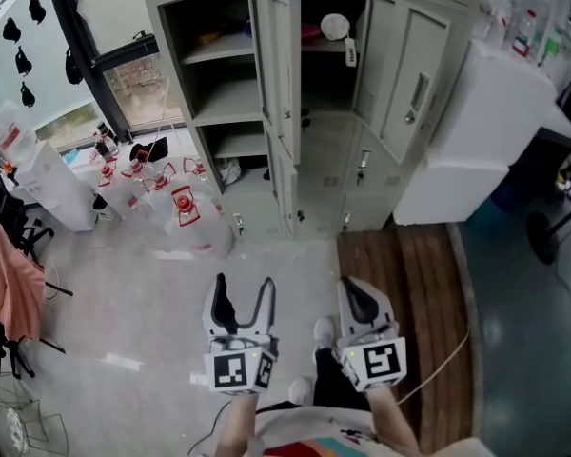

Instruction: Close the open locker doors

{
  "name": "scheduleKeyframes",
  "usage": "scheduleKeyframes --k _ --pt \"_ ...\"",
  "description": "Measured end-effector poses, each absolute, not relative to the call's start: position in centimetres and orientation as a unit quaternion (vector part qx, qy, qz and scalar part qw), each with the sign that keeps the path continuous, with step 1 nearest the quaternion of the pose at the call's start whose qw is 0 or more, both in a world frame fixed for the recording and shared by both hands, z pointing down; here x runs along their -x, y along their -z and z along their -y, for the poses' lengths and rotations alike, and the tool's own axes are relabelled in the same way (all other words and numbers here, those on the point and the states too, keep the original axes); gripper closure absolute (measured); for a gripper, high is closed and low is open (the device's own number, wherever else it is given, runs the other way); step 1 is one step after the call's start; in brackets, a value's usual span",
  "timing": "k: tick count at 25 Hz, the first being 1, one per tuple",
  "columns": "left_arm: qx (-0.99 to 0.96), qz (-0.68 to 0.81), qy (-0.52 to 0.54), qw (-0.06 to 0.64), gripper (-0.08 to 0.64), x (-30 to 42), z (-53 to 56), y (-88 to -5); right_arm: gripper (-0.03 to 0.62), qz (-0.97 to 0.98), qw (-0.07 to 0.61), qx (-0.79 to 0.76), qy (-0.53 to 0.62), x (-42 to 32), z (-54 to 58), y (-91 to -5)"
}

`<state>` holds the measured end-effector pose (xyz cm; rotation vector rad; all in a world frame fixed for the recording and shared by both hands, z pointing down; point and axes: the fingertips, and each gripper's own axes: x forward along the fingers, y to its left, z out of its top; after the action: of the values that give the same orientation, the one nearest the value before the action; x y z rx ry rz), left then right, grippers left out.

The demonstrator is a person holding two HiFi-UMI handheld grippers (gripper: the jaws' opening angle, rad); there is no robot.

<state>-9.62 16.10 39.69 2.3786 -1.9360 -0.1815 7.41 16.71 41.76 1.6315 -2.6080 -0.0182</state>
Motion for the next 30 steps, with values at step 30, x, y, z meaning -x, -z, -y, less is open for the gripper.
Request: scheduleKeyframes --k 30 --pt "-0.747 0.664 0.038 -0.004 0.224 4.2 7.0 -38.0 0.588 0.869 0.009 -0.493 0.044 -11.2 7.7 -39.7"
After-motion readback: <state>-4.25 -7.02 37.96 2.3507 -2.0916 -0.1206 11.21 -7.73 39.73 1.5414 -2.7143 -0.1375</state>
